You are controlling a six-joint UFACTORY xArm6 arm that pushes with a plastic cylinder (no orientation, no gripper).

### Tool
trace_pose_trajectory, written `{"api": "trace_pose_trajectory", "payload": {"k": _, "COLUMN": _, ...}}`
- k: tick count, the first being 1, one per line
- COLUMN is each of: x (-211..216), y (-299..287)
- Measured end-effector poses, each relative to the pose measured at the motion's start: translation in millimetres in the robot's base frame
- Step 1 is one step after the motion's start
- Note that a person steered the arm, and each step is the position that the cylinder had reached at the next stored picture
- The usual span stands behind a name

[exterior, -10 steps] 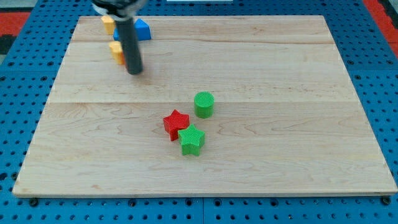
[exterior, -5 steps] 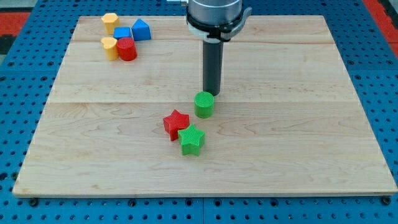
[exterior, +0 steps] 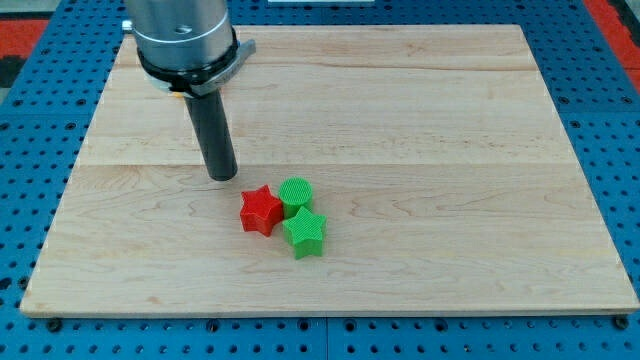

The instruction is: Point your arm at bottom center

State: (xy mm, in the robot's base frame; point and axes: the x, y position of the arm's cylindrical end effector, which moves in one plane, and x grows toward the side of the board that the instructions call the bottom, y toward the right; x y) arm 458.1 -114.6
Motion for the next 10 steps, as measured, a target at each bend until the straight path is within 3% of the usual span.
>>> {"api": "trace_pose_trajectory", "payload": {"k": 2, "x": 12.0, "y": 0.5}}
{"api": "trace_pose_trajectory", "payload": {"k": 4, "x": 86.6, "y": 29.6}}
{"api": "trace_pose_trajectory", "payload": {"k": 6, "x": 103.5, "y": 82.6}}
{"api": "trace_pose_trajectory", "payload": {"k": 8, "x": 131.2, "y": 74.6}}
{"api": "trace_pose_trajectory", "payload": {"k": 9, "x": 129.7, "y": 103.4}}
{"api": "trace_pose_trajectory", "payload": {"k": 10, "x": 74.1, "y": 106.6}}
